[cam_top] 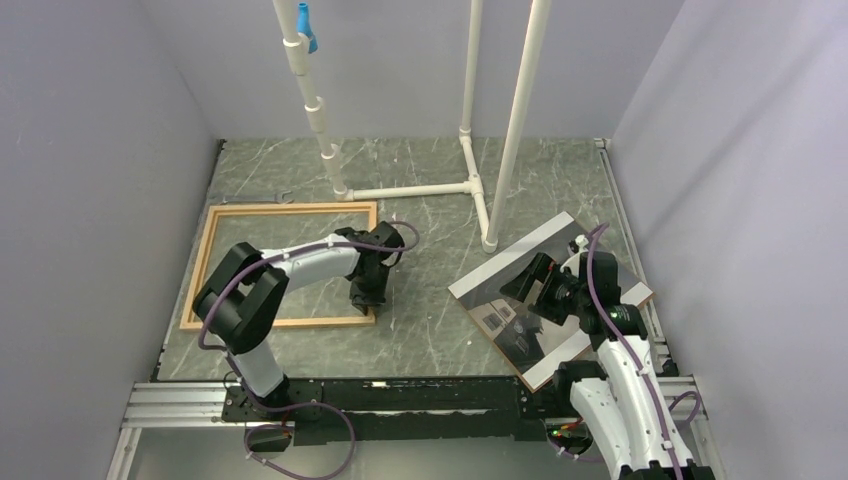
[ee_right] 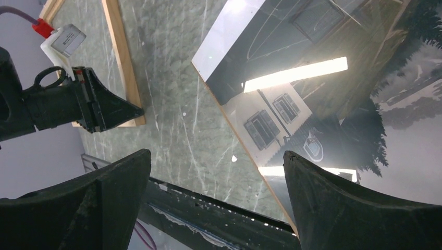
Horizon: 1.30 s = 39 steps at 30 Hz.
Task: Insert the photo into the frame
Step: Move the photo frame to the center of the board.
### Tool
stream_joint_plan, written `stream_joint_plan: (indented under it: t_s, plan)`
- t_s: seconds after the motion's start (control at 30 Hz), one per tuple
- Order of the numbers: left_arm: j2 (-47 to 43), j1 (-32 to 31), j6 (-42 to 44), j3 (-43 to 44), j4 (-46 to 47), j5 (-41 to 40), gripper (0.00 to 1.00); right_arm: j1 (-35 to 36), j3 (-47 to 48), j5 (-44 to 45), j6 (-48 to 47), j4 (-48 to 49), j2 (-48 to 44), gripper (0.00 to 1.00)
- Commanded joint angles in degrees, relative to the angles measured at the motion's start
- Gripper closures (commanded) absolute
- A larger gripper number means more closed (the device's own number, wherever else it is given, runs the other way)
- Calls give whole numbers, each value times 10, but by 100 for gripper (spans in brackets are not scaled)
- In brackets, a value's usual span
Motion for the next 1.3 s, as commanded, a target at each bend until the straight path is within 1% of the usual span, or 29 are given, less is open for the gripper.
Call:
stream_joint_plan:
  t_s: [0.0,0.03,0.07,0.27,0.43,0.47,0.57,0.6,0.67,0.7,0.73,0.77,0.83,0.87,0.93,1.0,1.13,1.17,1.27]
  plan:
    - [-31,-39,-35,-17,2,0,89,2,34,-8,8,-9,4,0]
    - [-39,-49,-42,-23,3,3,98,2,35,-9,7,-9,3,0]
    - [-46,-59,-49,-27,3,6,100,2,35,-10,8,-9,2,0]
    - [-78,-143,-105,-48,-14,-3,100,2,38,-10,-3,-19,5,0]
    - [-86,-219,-158,-57,-29,1,100,2,38,-11,-3,-27,-1,0]
    - [-88,-234,-173,-57,-31,0,98,2,36,-13,-1,-26,-3,0]
    - [-98,-270,-201,-59,-30,3,87,2,31,-23,-1,-23,-6,0]
    - [-103,-279,-207,-59,-30,5,79,2,31,-28,-5,-24,-5,0]
    - [-114,-293,-214,-58,-26,10,59,3,31,-32,-11,-28,-1,0]
    - [-122,-298,-216,-59,-21,13,44,3,32,-36,-14,-29,1,0]
    - [-137,-300,-220,-62,-14,16,34,4,32,-38,-17,-29,2,0]
    - [-152,-302,-223,-65,-5,20,25,5,33,-40,-20,-30,3,0]
    - [-190,-302,-228,-75,21,28,14,8,38,-42,-24,-30,5,0]
    - [-210,-302,-230,-83,34,30,11,10,41,-44,-25,-29,5,0]
    - [-257,-302,-234,-98,63,35,7,16,46,-47,-27,-24,8,0]
    - [-303,-301,-239,-112,84,32,5,23,51,-48,-28,-18,11,0]
    - [-400,-294,-257,-146,111,23,1,58,60,-42,-21,10,27,0]
    - [-428,-289,-263,-158,119,25,1,72,64,-40,-18,23,34,2]
    - [-510,-273,-277,-192,138,33,1,132,80,-20,-5,80,62,10]
